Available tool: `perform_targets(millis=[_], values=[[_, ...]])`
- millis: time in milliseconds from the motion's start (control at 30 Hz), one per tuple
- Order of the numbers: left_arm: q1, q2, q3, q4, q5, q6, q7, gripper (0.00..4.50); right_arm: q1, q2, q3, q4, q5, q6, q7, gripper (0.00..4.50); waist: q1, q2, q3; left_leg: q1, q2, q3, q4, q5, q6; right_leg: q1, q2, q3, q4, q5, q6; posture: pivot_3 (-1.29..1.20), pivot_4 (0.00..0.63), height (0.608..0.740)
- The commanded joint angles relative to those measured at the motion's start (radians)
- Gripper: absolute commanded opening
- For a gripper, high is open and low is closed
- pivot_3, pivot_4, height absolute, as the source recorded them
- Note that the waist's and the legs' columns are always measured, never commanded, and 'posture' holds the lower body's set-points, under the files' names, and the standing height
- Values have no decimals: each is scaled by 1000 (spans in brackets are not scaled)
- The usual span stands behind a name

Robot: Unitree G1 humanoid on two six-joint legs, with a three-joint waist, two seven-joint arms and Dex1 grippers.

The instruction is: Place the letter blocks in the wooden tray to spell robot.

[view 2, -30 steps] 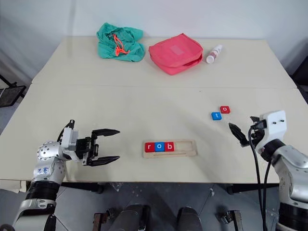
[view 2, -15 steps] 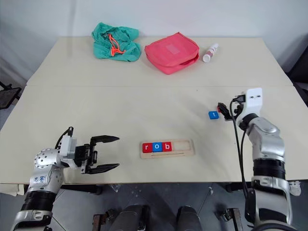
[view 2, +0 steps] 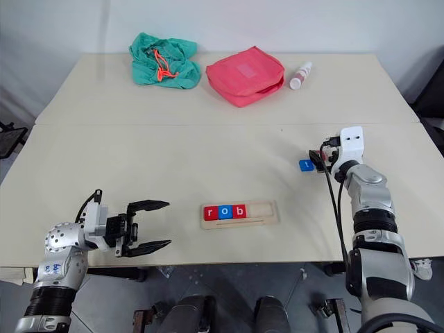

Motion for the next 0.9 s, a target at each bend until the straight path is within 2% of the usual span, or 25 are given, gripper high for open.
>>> perform_targets(millis=[33, 267, 300, 400, 600, 733, 900], values=[[8, 1, 12, -42, -22, -11, 8, 4500, -27, -13, 0, 13, -12, -28, -10, 4478, -2, 0, 0, 0, 0, 0, 0, 0, 0, 0, 0, 0, 0, 0, 0, 0, 150, 740], [-5, 0, 9, -26, -19, -16, 8, 4500, -32, -12, 7, 28, -21, -23, -3, 4478, -2, 0, 0, 0, 0, 0, 0, 0, 0, 0, 0, 0, 0, 0, 0, 0, 150, 740], [-8, -1, 7, -23, -18, -17, 8, 4500, -32, -11, 8, 28, -22, -21, -4, 4305, -2, 0, 0, 0, 0, 0, 0, 0, 0, 0, 0, 0, 0, 0, 0, 0, 150, 740], [-17, -2, 6, -16, -16, -18, 8, 4500, -27, -7, 9, 24, -21, -20, -8, 3580, -1, 0, 0, 0, 0, 0, 0, 0, 0, 0, 0, 0, 0, 0, 0, 0, 150, 740], [-29, -1, 6, -2, -14, -21, 4, 4500, -9, 3, 6, -2, -12, -19, -15, 1468, -1, 0, 0, 0, 0, 0, 0, 0, 0, 0, 0, 0, 0, 0, 0, 0, 150, 740], [-44, 2, 5, 13, -15, -19, -2, 4500, 24, 9, -20, -102, 19, -5, -23, 1457, 0, 0, 0, 0, 0, 0, 0, 0, 0, 0, 0, 0, 0, 0, 0, 0, 150, 740], [-71, 8, 0, 40, -20, -10, -36, 4500, 200, 22, -65, -516, 99, 176, -60, 1457, 3, 0, 0, -1, 0, 0, 0, 0, 0, 0, 0, 0, 0, 0, 0, 0, 150, 740]])
